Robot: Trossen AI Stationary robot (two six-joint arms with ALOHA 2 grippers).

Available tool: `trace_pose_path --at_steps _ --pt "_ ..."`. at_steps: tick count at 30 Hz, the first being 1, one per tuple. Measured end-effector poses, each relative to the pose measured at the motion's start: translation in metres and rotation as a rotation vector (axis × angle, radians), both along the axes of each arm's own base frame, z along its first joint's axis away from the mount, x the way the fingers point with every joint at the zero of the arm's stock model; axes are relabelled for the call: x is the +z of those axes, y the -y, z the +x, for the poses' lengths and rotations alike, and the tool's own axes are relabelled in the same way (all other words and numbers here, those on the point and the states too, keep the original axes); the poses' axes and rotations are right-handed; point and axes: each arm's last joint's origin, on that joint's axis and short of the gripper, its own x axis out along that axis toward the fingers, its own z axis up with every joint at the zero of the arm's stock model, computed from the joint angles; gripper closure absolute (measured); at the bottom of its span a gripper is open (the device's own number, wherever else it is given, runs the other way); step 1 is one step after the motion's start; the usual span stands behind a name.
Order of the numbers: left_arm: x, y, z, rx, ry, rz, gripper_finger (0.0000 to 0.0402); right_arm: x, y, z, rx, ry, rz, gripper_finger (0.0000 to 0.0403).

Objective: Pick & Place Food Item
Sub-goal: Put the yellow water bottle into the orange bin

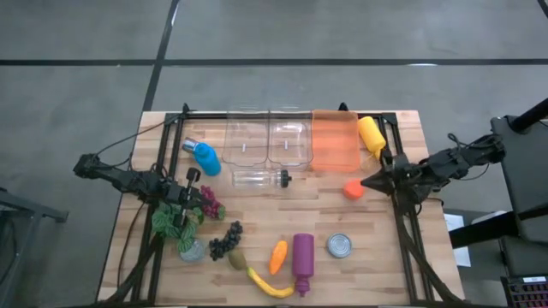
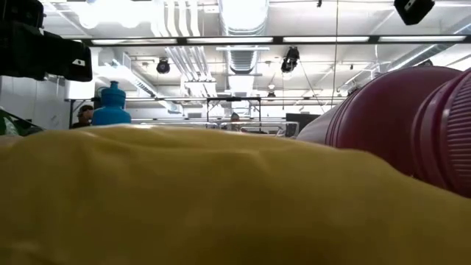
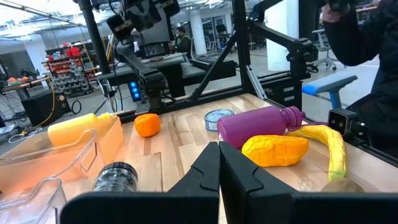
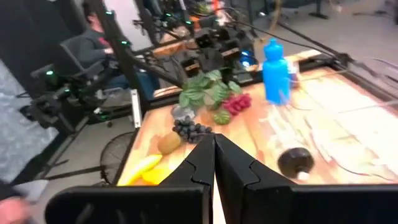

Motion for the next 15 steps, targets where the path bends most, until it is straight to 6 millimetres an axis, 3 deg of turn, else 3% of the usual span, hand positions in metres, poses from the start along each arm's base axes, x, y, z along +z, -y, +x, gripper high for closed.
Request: trace_pose_path --at_steps 6,10,15 --pt "0.0 0.0 0.0 0.0 0.0 0.0 0.04 0.007 0.0096 -0.0034 -0.298 -0.146 -0.071 0.0394" --pt "0.0 0.0 0.0 0.0 0.0 0.0 0.04 0.0055 0.0086 -0.0048 -0.269 -0.236 -0.026 0.0394" --pt "0.0 0.0 0.0 0.0 0.0 0.0 0.04 0.0007 0.008 -0.0028 -0.268 -0.269 -0.09 0.0394"
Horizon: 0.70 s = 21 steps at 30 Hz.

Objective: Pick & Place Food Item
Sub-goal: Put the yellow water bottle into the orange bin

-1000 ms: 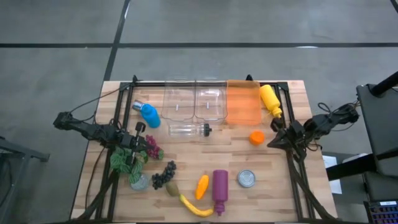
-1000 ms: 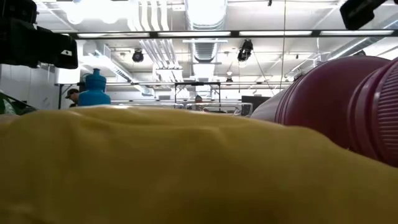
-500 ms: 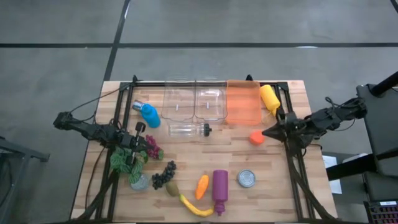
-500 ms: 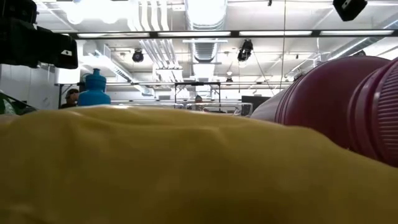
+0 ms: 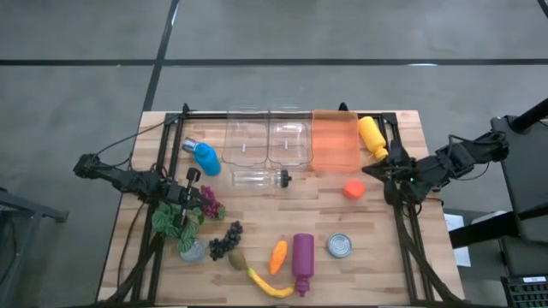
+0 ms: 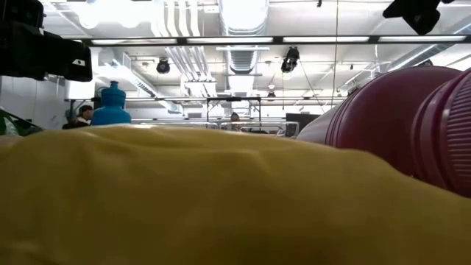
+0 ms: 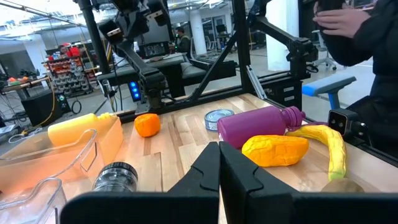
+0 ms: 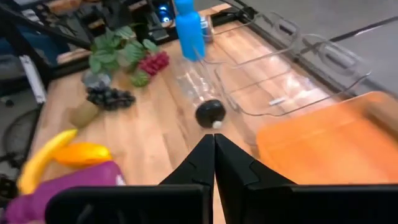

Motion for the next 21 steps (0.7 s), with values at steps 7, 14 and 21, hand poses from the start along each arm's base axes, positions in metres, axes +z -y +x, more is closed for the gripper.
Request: trace_pose_path --at_steps 7,14,21 --pt "0.0 0.0 0.0 0.0 0.0 0.0 0.04 -0.0062 0.0001 0.0016 0.002 -0.028 -0.077 0.0394" --pt "0.0 0.0 0.0 0.0 0.0 0.0 0.04 -0.0084 -0.0006 0.0047 0.005 -0.016 -0.144 0.0394" --pt "0.0 0.0 0.0 0.0 0.0 0.0 0.04 -0.0063 -0.0017 0.0071 0.032 0.004 -0.192 0.0394"
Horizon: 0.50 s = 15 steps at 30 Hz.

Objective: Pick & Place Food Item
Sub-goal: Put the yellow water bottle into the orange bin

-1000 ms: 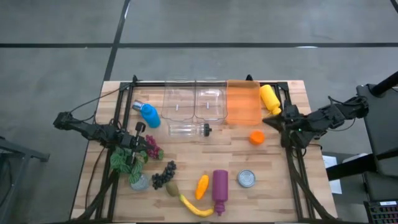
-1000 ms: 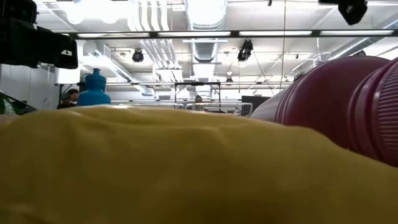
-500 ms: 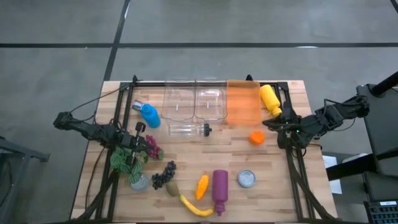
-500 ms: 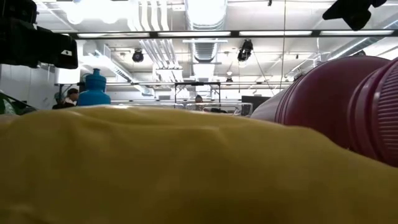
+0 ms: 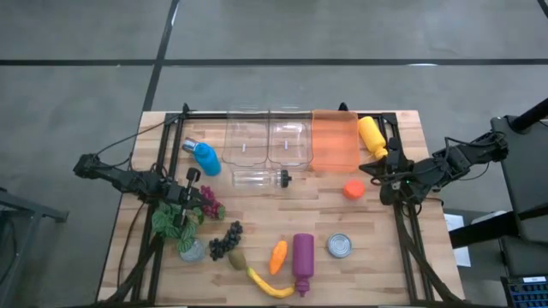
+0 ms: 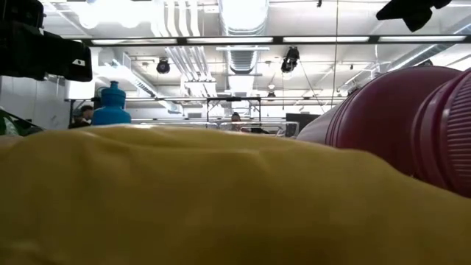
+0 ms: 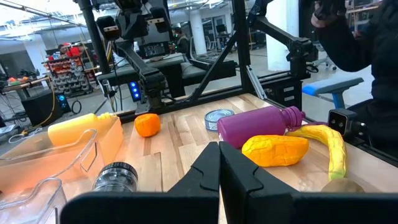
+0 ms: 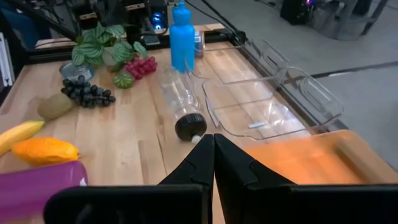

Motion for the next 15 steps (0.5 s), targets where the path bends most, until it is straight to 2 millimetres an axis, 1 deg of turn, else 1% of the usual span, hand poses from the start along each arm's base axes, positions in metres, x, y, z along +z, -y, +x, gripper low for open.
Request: trace_pose_path --at_steps 15 --pt "0.0 0.0 0.0 0.0 0.0 0.0 0.04 -0.0018 -0.0001 0.0003 0.02 -0.02 -0.048 0.0394"
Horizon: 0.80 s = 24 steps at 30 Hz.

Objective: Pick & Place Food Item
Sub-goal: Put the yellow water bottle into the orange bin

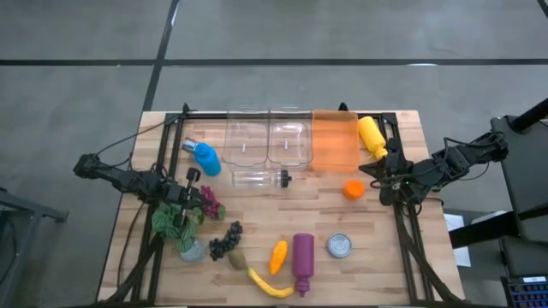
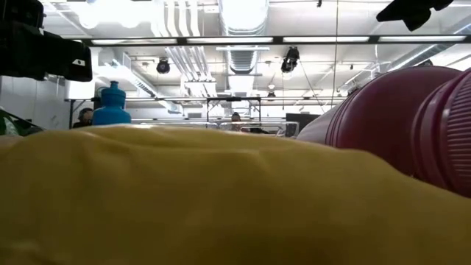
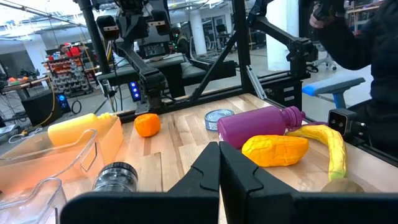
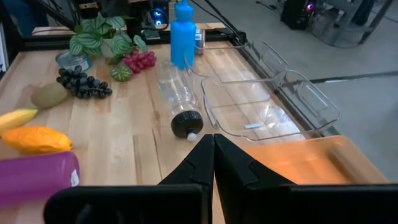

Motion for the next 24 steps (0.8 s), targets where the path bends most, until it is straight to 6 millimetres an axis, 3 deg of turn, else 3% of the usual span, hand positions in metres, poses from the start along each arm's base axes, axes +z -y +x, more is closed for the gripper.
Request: trace_pose_path --at_steps 12,24 --pt "0.0 0.0 0.0 0.0 -0.001 0.0 0.04 -0.002 -0.001 0.001 -0.016 0.002 0.032 0.0394" --pt "0.0 0.0 0.0 0.0 0.0 0.0 0.04 -0.016 -0.008 0.017 -0.042 -0.08 0.059 0.0394"
